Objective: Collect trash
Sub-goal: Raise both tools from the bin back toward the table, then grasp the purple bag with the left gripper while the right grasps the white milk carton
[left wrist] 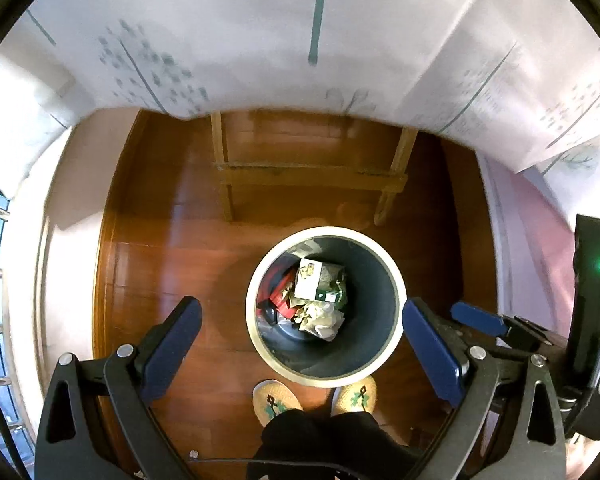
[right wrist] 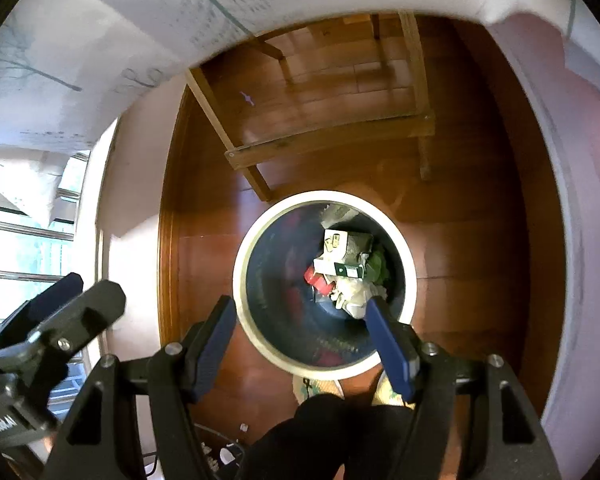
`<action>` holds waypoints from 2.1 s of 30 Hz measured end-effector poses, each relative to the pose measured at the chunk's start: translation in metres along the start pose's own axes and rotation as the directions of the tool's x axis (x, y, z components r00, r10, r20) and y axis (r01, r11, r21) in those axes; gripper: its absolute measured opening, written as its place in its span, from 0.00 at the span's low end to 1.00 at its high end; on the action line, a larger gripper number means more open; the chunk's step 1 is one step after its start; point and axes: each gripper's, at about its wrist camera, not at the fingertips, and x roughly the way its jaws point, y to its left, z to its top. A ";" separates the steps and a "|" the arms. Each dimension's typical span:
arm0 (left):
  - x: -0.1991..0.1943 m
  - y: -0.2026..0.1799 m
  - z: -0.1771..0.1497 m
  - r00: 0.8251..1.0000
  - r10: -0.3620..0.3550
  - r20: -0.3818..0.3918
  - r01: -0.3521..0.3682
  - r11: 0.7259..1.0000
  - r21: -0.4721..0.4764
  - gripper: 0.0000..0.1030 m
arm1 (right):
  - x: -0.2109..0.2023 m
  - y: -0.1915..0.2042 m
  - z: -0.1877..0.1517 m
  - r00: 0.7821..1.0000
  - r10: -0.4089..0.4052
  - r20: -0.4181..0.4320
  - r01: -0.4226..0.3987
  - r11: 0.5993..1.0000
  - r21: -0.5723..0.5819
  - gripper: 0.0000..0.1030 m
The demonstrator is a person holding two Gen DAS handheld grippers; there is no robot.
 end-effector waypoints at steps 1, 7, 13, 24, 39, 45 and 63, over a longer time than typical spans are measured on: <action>-0.009 -0.001 0.002 1.000 -0.001 0.005 0.001 1.000 -0.002 0.96 | -0.006 0.002 0.000 1.000 -0.001 -0.001 0.001 1.000 -0.002 0.66; -0.078 -0.007 0.017 1.000 0.007 0.026 -0.007 1.000 -0.006 0.96 | -0.061 0.023 0.003 1.000 -0.011 -0.007 0.011 1.000 -0.022 0.66; -0.163 -0.015 0.030 0.998 0.003 0.058 -0.003 1.000 -0.007 0.96 | -0.128 0.052 0.012 0.999 -0.036 -0.014 0.035 0.997 -0.065 0.66; -0.291 -0.025 0.065 0.984 0.037 0.173 -0.034 0.999 -0.020 0.96 | -0.255 0.099 0.041 0.995 0.027 0.095 -0.006 0.977 -0.214 0.66; -0.390 -0.038 0.117 0.916 0.165 0.367 -0.149 0.986 -0.070 0.96 | -0.334 0.126 0.086 0.969 0.132 0.207 -0.060 0.944 -0.323 0.65; -0.397 -0.038 0.138 0.901 0.183 0.393 -0.175 0.983 -0.056 0.96 | -0.348 0.140 0.111 0.959 0.154 0.239 -0.062 0.934 -0.353 0.65; -0.293 0.057 0.316 0.966 0.049 0.252 -0.095 0.980 0.177 0.96 | -0.291 0.198 0.233 0.952 0.013 0.307 0.023 0.993 -0.113 0.65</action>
